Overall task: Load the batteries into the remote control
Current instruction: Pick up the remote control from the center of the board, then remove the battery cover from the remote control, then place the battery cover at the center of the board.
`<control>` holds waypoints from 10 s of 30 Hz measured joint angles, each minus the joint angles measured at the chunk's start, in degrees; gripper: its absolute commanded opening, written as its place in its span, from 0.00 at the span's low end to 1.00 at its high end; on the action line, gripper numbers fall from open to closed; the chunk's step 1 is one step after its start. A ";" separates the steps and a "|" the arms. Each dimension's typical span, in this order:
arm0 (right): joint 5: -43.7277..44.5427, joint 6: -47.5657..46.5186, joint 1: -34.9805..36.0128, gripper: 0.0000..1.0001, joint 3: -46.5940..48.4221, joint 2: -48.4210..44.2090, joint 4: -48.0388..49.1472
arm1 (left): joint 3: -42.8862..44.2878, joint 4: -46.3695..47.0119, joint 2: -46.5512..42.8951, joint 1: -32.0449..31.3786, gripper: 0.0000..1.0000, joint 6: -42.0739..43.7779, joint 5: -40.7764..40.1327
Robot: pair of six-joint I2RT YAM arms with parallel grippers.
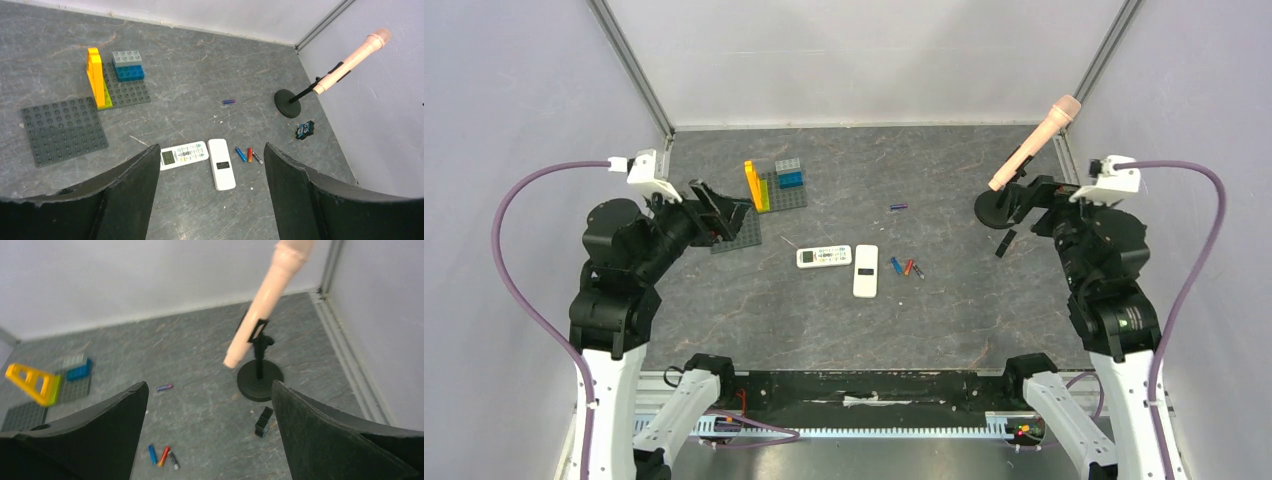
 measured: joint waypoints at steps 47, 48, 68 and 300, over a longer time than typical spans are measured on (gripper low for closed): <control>18.64 24.70 50.10 0.98 -0.57 56.35 4.26 | -35.01 18.49 4.02 -3.13 0.70 -14.34 -1.09; 18.73 25.64 50.42 0.98 0.24 57.81 3.54 | -35.01 18.32 3.98 -3.13 0.70 -14.34 -1.18; 15.74 35.21 50.38 0.51 4.59 69.31 0.11 | -35.01 17.22 4.68 -3.13 0.70 -14.27 -1.51; -4.70 38.62 25.77 0.00 -30.32 27.45 22.01 | -54.03 52.09 -4.00 -12.94 0.02 -26.36 13.57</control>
